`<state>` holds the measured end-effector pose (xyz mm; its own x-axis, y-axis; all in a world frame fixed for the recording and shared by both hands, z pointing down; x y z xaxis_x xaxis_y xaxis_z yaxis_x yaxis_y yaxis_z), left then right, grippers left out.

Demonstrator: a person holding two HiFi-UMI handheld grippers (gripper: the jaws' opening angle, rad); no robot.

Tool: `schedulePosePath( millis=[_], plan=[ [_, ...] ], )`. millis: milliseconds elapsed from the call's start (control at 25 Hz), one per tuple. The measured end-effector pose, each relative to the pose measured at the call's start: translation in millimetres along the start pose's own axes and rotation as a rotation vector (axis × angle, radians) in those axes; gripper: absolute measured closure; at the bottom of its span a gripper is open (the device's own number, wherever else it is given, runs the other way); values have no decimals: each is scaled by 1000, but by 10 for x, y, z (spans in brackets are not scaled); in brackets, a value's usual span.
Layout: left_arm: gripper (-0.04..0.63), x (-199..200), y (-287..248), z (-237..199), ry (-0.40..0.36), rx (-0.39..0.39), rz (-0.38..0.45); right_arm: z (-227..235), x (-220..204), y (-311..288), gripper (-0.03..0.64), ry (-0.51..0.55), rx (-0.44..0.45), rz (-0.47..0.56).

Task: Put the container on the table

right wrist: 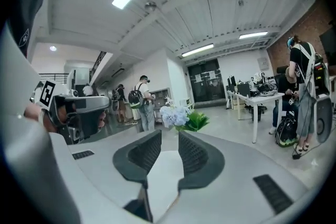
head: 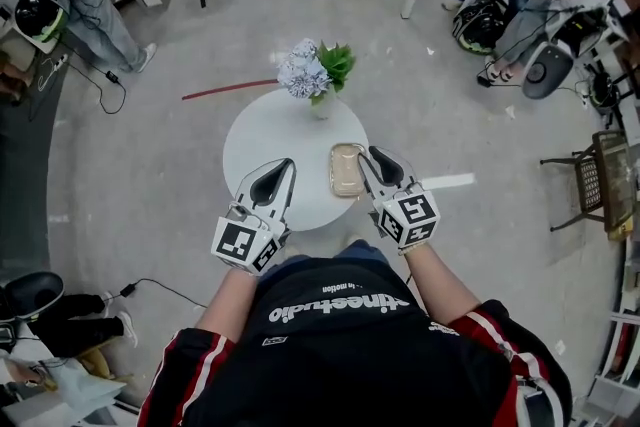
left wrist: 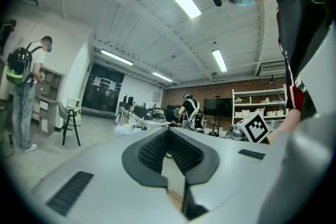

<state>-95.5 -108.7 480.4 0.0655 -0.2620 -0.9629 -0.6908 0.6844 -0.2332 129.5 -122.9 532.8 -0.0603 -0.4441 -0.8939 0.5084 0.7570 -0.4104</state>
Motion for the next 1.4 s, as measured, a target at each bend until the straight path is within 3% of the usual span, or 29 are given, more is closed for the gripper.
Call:
schedulePosePath(
  millis=[240, 600, 1040, 1400],
  plan=[
    [571, 213, 17, 5, -16, 2, 22, -219, 373, 107, 499, 57, 38, 81],
    [571, 214, 82, -40, -14, 19, 15, -588, 729, 204, 503, 121, 105, 156],
    [572, 508, 306, 14, -70, 61, 35, -906, 886, 248, 509, 161, 168, 185],
    [571, 603, 516, -58, -44, 88, 40, -1145, 1001, 209, 525, 186, 223, 185]
  ],
)
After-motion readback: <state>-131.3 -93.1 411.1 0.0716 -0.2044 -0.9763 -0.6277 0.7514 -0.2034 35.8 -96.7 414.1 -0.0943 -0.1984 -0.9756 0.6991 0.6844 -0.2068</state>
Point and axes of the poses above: the fingertips, and each gripper's own axes: y backward along the fingers, z to its right, x out of its top, the point moved 7 cm from there along y, backward along the fingers, and after that the axes turned 12 degrees about -z, right-handed, at the moved point
